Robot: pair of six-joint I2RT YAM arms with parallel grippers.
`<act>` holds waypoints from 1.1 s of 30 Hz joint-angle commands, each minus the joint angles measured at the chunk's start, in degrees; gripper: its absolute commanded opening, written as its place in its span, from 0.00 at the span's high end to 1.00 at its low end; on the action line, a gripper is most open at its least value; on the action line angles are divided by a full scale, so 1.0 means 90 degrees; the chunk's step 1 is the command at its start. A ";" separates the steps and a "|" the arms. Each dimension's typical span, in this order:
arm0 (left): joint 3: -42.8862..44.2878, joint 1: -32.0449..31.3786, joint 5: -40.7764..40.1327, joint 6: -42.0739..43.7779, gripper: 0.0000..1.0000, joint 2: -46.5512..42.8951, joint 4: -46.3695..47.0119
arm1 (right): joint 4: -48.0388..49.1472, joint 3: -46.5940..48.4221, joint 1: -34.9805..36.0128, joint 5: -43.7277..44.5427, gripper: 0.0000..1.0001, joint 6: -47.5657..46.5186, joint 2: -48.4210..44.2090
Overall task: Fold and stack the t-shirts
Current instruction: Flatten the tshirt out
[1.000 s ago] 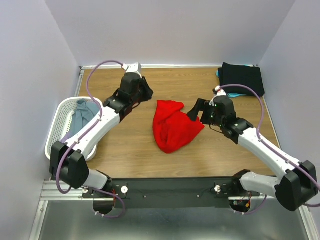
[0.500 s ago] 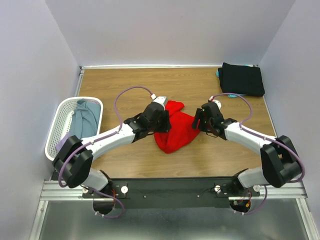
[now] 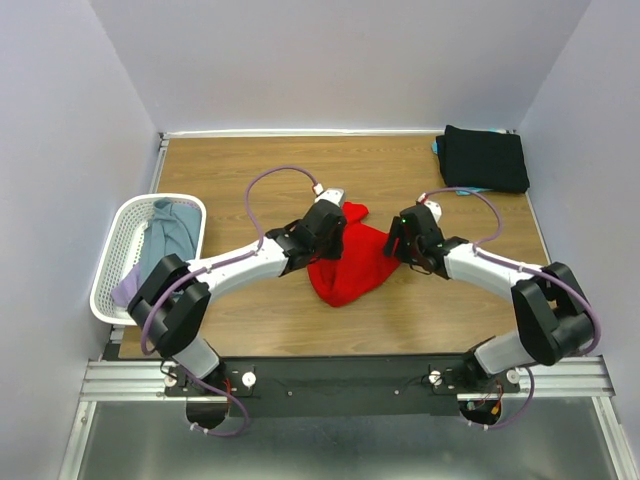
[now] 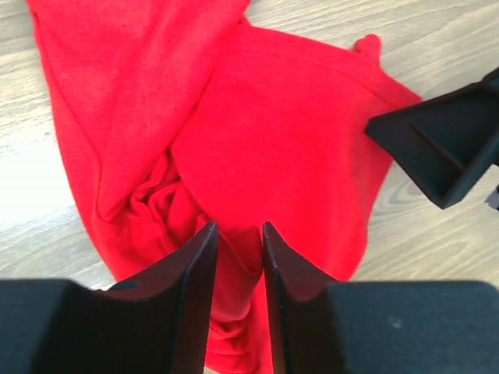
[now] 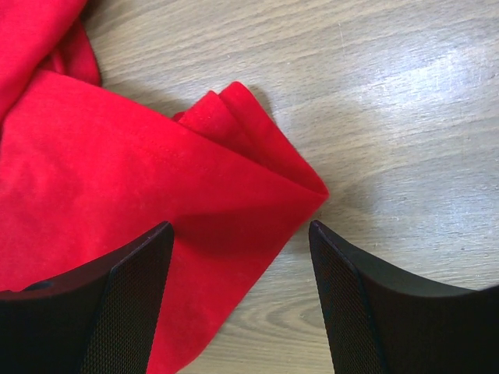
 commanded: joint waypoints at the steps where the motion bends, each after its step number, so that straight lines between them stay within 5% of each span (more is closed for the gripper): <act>1: 0.0207 -0.0024 -0.0377 0.0124 0.65 0.0183 -0.0183 | 0.0175 -0.0137 -0.0009 0.0401 0.23 0.0143 0.0170; 4: 0.0187 -0.0024 -0.0533 0.0114 0.69 0.0281 -0.0261 | 0.0243 -0.0099 -0.0009 0.0490 0.23 0.0153 0.0364; 9: 0.0313 -0.0004 -0.0719 0.0114 1.00 0.0272 -0.0445 | 0.0478 0.0018 -0.0009 0.0480 0.25 0.0095 0.0697; 11: 0.0392 0.0005 -0.0787 0.0182 1.00 0.0184 -0.0495 | 0.0526 0.0145 -0.0019 0.0529 0.39 0.0046 0.0785; 12: 0.0421 0.0054 -0.0787 0.0202 1.00 0.0097 -0.0544 | 0.0517 0.0184 -0.0048 0.0509 0.57 0.0016 0.0824; 16: 0.0460 0.0366 -0.0680 0.0299 1.00 -0.0225 -0.0641 | 0.0507 0.0409 -0.0136 0.0334 0.96 -0.0042 0.0571; 17: 0.0470 0.0454 -0.0651 0.0319 1.00 -0.0313 -0.0661 | 0.0449 0.0448 -0.0175 0.0256 1.00 -0.0072 0.0454; 25: 0.0811 0.1693 -0.0182 0.0767 1.00 -0.1630 -0.0934 | -0.0819 0.1851 -0.0214 0.0538 1.00 -0.0404 -0.1379; 33: 0.2001 0.2183 -0.0406 0.0876 1.00 -0.2511 -0.1393 | -0.1270 0.3318 -0.0224 0.0646 1.00 -0.0814 -0.2397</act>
